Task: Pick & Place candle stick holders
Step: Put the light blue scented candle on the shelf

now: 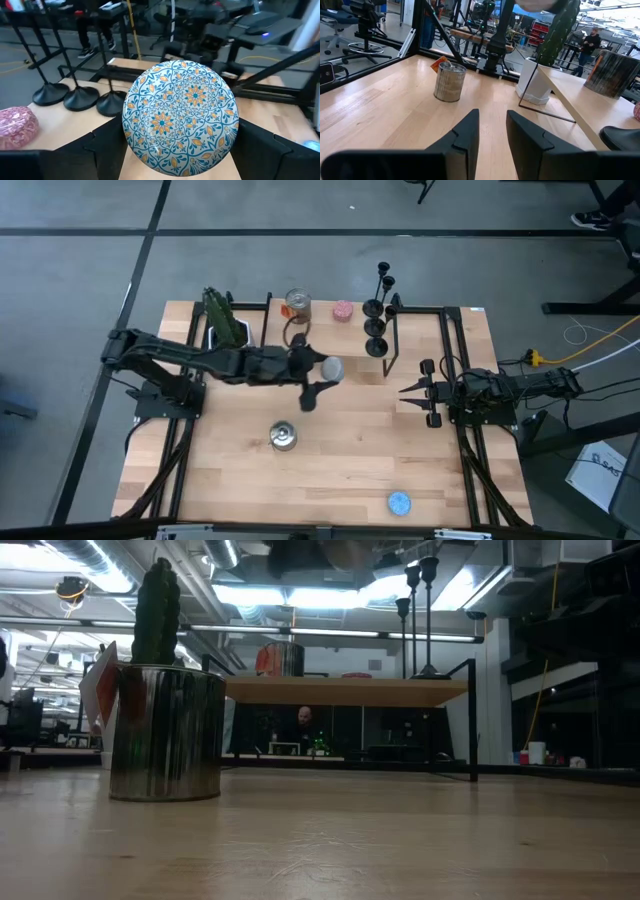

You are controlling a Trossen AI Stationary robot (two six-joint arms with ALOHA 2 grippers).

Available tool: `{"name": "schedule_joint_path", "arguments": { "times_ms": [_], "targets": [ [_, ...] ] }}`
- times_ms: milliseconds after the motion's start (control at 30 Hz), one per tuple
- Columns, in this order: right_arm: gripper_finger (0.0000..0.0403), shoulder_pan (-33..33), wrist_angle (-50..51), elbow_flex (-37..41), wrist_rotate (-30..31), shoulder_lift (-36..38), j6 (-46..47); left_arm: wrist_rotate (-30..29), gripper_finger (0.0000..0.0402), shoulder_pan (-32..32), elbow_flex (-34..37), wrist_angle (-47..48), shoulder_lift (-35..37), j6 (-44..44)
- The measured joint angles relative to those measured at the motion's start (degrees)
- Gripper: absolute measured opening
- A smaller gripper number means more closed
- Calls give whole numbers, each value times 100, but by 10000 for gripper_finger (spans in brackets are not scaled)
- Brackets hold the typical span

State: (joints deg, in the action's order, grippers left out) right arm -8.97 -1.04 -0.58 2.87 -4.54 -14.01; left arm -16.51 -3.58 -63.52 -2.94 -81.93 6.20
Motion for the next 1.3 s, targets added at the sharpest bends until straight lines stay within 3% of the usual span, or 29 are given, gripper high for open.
{"name": "schedule_joint_path", "arguments": {
  "times_ms": [300, 667, 1300],
  "targets": [
    [100, 0, 0, 0, 2, 0, -1, 21, 286, 443, -1193, 226, -1181, 96],
    [100, 0, 0, 0, 0, 1, 0, -410, 291, 957, -2695, 1724, -2329, 186],
    [100, 0, 0, 0, -1, 0, 1, -184, 294, 1731, -2814, 2089, -3076, 1137]
  ]
}}
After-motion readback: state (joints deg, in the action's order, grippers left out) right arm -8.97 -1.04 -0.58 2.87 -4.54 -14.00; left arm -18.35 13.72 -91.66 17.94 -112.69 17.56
